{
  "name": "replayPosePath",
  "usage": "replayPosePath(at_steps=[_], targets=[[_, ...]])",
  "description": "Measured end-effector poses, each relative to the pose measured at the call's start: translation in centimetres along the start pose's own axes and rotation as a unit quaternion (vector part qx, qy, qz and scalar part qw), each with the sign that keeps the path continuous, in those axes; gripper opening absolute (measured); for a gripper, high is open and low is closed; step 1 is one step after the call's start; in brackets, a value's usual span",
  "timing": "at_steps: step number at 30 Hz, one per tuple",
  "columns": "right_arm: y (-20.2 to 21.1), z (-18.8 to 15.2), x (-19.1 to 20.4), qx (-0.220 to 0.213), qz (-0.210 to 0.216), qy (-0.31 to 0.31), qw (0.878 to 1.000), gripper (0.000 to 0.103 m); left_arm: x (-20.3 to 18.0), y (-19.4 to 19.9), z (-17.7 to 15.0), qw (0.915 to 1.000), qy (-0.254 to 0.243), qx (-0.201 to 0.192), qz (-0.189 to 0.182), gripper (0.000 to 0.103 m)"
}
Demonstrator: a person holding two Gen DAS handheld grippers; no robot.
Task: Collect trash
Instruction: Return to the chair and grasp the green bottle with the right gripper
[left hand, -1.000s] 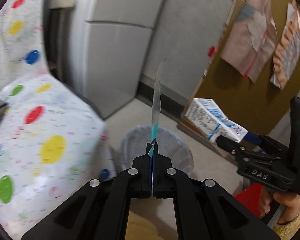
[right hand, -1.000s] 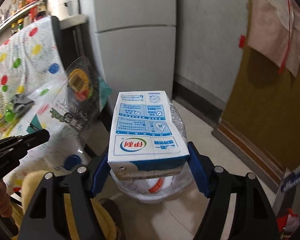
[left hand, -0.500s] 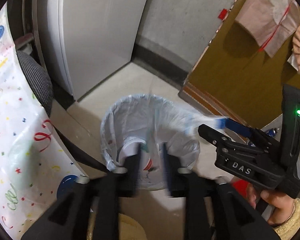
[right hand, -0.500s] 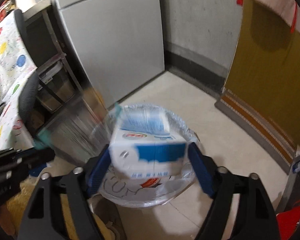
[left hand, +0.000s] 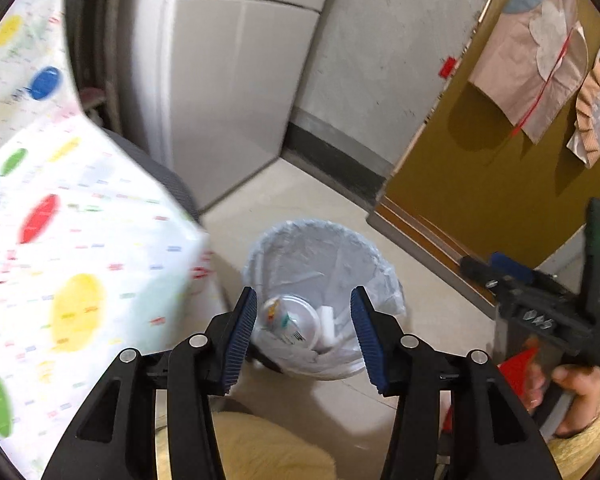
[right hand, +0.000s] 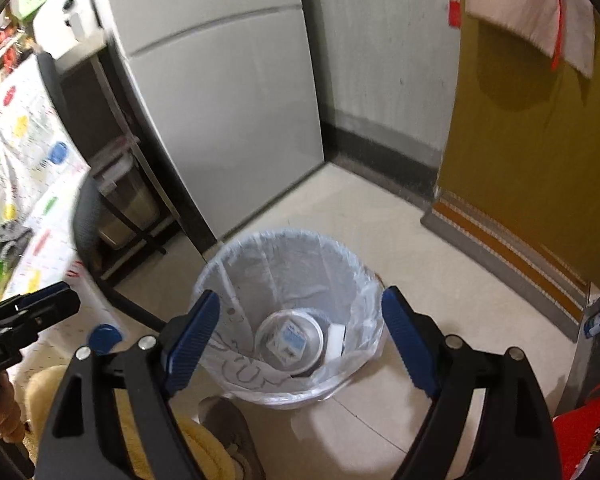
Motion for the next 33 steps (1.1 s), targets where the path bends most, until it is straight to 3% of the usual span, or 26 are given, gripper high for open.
replayPosePath(at_steps=[6,9,15,18,22,24,33], targets=[[4.7,2.4,6.5,-0.057,0.032,0.059,0.996,0.083,4.7,5.0,-1.1,0.9975,0.022,-0.034,0.058,0.055],[6.7,3.2,10.9,-0.083,0.083,0.086,0.989,0.083,7.5,7.7,-2.3,0.9946,0.034,-0.047,0.085,0.055],[6.4,2.5,20.0,-0.066,0.156,0.153,0.973,0.083,14.4,12.6,-5.9,0.9848,0.089,-0.052,0.14,0.055],[5.3,1.5,24.0,-0.042,0.179,0.178,0.967,0.083,18.6,15.4,-7.9,0.9741,0.126,-0.056,0.179,0.062],[3.6,-0.1,28.8,-0.02,0.206,0.214,0.955,0.093,23.7,18.7,-10.1,0.9557,0.164,-0.063,0.236,0.066],[2.5,-0.9,31.6,-0.01,0.217,0.238,0.947,0.094,26.2,20.0,-11.1,0.9451,0.184,-0.06,0.263,0.077],[-1.5,-2.8,40.3,0.025,0.247,0.316,0.916,0.094,34.4,23.4,-14.3,0.9083,0.258,-0.049,0.326,0.077]])
Point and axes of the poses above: each gripper's, at about its wrist camera, not at the fingertips, and y roughly against the way its jaws point, x to its left, z to its top, the point moved 9 cm from there along -y, roughly the way its jaws point, and after that the axes turned 12 degrees about z, right-handed, at the moved point
